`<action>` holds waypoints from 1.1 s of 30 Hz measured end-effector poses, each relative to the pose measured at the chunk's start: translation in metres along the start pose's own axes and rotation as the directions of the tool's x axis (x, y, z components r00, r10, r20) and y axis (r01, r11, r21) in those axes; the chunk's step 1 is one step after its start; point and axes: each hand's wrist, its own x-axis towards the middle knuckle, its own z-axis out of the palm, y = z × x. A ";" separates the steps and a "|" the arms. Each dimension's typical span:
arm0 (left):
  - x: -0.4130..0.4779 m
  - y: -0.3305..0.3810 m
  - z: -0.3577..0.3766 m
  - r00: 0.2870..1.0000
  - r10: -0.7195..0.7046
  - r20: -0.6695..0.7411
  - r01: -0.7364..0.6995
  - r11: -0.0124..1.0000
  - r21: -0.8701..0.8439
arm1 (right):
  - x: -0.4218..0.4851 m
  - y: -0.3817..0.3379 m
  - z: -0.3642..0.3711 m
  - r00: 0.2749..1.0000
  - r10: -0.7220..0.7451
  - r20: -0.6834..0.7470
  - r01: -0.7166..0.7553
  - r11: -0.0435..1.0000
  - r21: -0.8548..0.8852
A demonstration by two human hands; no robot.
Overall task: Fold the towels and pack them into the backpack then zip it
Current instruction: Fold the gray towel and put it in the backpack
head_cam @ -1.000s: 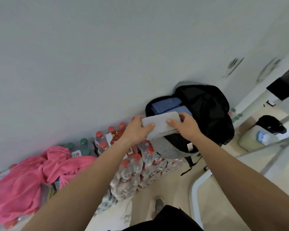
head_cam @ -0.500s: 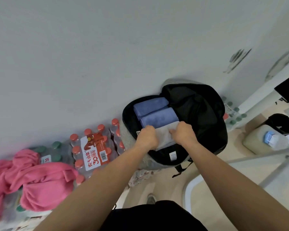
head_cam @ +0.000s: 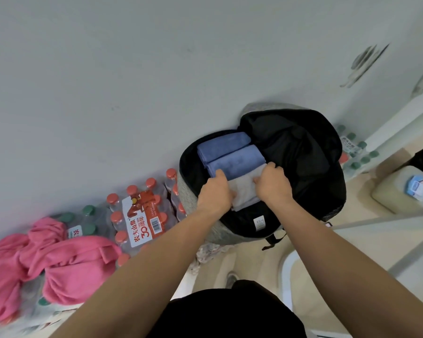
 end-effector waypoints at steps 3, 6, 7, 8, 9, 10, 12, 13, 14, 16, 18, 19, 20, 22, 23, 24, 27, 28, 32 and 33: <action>0.001 -0.002 -0.002 0.997 0.077 -0.015 -0.073 0.985 0.154 | -0.007 -0.001 0.003 0.995 -0.053 -0.087 0.052 0.999 -0.010; -0.001 -0.003 -0.006 0.987 0.149 -0.060 -0.115 0.916 0.385 | -0.024 0.007 0.007 0.942 -0.223 -0.250 0.173 0.963 -0.208; 0.000 -0.005 -0.007 0.982 0.167 -0.089 -0.114 0.897 0.427 | -0.029 0.009 0.010 0.906 -0.307 -0.290 0.229 0.934 -0.274; 0.002 -0.007 -0.008 0.974 0.196 -0.117 -0.123 0.884 0.451 | -0.033 0.011 0.013 0.872 -0.389 -0.296 0.294 0.902 -0.316; 0.005 -0.010 -0.009 0.963 0.235 -0.131 -0.149 0.871 0.468 | -0.035 0.013 0.018 0.846 -0.460 -0.268 0.361 0.866 -0.347; 0.008 -0.013 -0.009 0.953 0.278 -0.117 -0.192 0.857 0.478 | -0.034 0.015 0.022 0.831 -0.513 -0.215 0.416 0.830 -0.371; 0.016 -0.020 -0.011 0.943 0.331 -0.003 -0.288 0.826 0.485 | -0.029 0.017 0.029 0.821 -0.558 -0.117 0.475 0.783 -0.402; 0.021 -0.023 -0.012 0.939 0.338 0.064 -0.325 0.808 0.492 | -0.025 0.017 0.031 0.827 -0.557 -0.079 0.483 0.774 -0.410; 0.025 -0.026 -0.012 0.933 0.337 0.122 -0.351 0.791 0.501 | -0.022 0.018 0.032 0.836 -0.547 -0.039 0.484 0.770 -0.417; 0.030 -0.033 -0.012 0.922 0.325 0.208 -0.386 0.762 0.519 | -0.016 0.019 0.034 0.850 -0.524 0.049 0.495 0.765 -0.413; 0.032 -0.036 -0.011 0.915 0.299 0.271 -0.401 0.739 0.541 | -0.011 0.020 0.036 0.857 -0.499 0.128 0.507 0.775 -0.377; 0.033 -0.035 -0.010 0.913 0.284 0.292 -0.403 0.733 0.548 | -0.009 0.021 0.038 0.860 -0.489 0.147 0.506 0.782 -0.363; 0.035 -0.032 -0.012 0.911 0.272 0.309 -0.404 0.731 0.549 | -0.009 0.021 0.038 0.862 -0.481 0.159 0.505 0.787 -0.355; 0.040 -0.025 -0.019 0.909 0.283 0.307 -0.410 0.743 0.528 | -0.010 0.019 0.037 0.862 -0.475 0.180 0.507 0.786 -0.353; 0.043 -0.022 -0.024 0.909 0.323 0.262 -0.415 0.750 0.515 | -0.009 0.016 0.034 0.863 -0.475 0.173 0.505 0.787 -0.354; 0.046 -0.021 -0.028 0.908 0.375 0.188 -0.417 0.754 0.508 | -0.008 0.012 0.031 0.860 -0.492 0.133 0.506 0.788 -0.350; 0.057 -0.022 -0.033 0.915 0.398 0.073 -0.381 0.786 0.487 | 0.005 0.001 0.022 0.801 -0.597 -0.030 0.553 0.759 -0.345; 0.061 -0.024 -0.032 0.924 0.370 0.099 -0.370 0.793 0.484 | 0.012 -0.001 0.022 0.782 -0.623 -0.033 0.577 0.743 -0.339; 0.072 -0.037 -0.018 0.936 0.285 0.206 -0.350 0.792 0.500 | 0.030 0.002 0.038 0.800 -0.599 0.035 0.577 0.752 -0.317; 0.074 -0.039 -0.014 0.939 0.273 0.209 -0.342 0.797 0.497 | 0.032 0.003 0.041 0.810 -0.584 0.054 0.569 0.760 -0.314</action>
